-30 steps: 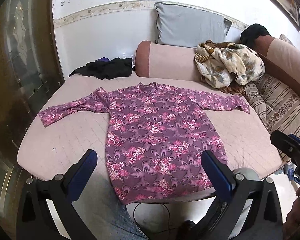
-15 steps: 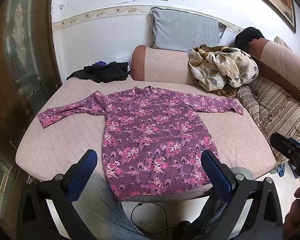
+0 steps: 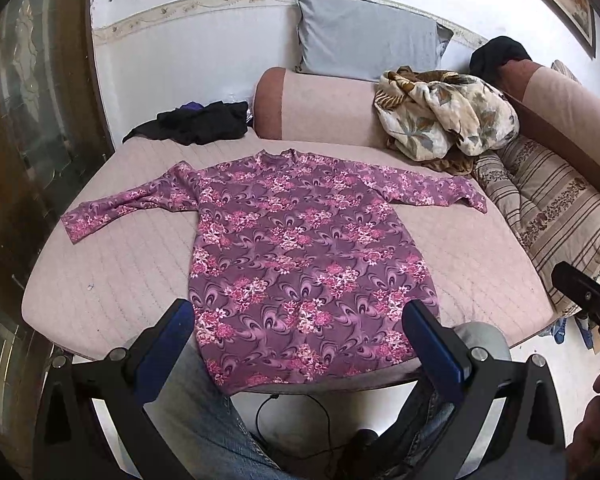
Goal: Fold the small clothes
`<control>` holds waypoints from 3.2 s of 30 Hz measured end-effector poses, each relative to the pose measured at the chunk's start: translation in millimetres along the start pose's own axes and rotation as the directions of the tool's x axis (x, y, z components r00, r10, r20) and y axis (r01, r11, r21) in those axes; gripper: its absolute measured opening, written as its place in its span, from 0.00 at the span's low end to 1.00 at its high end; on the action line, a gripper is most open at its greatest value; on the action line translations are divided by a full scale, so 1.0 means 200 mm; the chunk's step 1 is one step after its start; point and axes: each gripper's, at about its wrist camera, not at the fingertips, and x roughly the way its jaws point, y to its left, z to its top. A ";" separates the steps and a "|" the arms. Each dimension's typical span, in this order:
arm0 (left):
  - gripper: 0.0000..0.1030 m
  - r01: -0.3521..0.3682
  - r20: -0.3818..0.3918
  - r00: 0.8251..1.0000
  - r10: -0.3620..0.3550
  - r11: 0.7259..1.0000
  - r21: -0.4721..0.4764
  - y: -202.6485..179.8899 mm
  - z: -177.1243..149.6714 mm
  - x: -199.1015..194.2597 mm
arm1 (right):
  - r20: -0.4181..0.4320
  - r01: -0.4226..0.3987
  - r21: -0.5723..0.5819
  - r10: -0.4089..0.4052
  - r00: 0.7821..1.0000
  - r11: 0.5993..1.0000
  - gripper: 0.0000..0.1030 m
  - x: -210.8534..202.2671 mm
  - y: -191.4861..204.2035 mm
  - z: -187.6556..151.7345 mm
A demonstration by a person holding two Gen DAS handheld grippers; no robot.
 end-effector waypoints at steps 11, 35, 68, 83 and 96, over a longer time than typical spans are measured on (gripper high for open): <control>1.00 -0.033 -0.075 0.997 0.032 0.999 -0.019 0.05 0.01 0.19 | -0.074 -0.034 -0.031 0.031 0.997 0.999 0.98 0.22 0.07 0.02; 1.00 -0.111 -0.080 0.991 0.111 0.994 0.007 0.10 0.30 0.55 | -0.080 -0.050 -0.062 0.045 0.996 0.997 0.89 0.63 0.13 0.32; 1.00 -0.020 -0.240 0.971 -0.006 0.994 -0.108 -0.04 0.41 1.36 | -0.144 0.143 0.517 -0.078 0.986 0.844 0.12 1.97 -1.82 0.98; 1.00 -0.104 -0.211 0.977 0.038 0.945 -0.310 0.61 0.20 1.05 | -0.121 -0.368 -0.242 0.349 0.929 0.898 0.12 0.91 -0.19 0.41; 1.00 0.021 -0.178 0.981 -0.075 0.957 -0.290 0.60 0.32 1.30 | -0.357 -0.406 -0.071 0.357 0.863 0.911 0.67 0.91 -0.52 0.24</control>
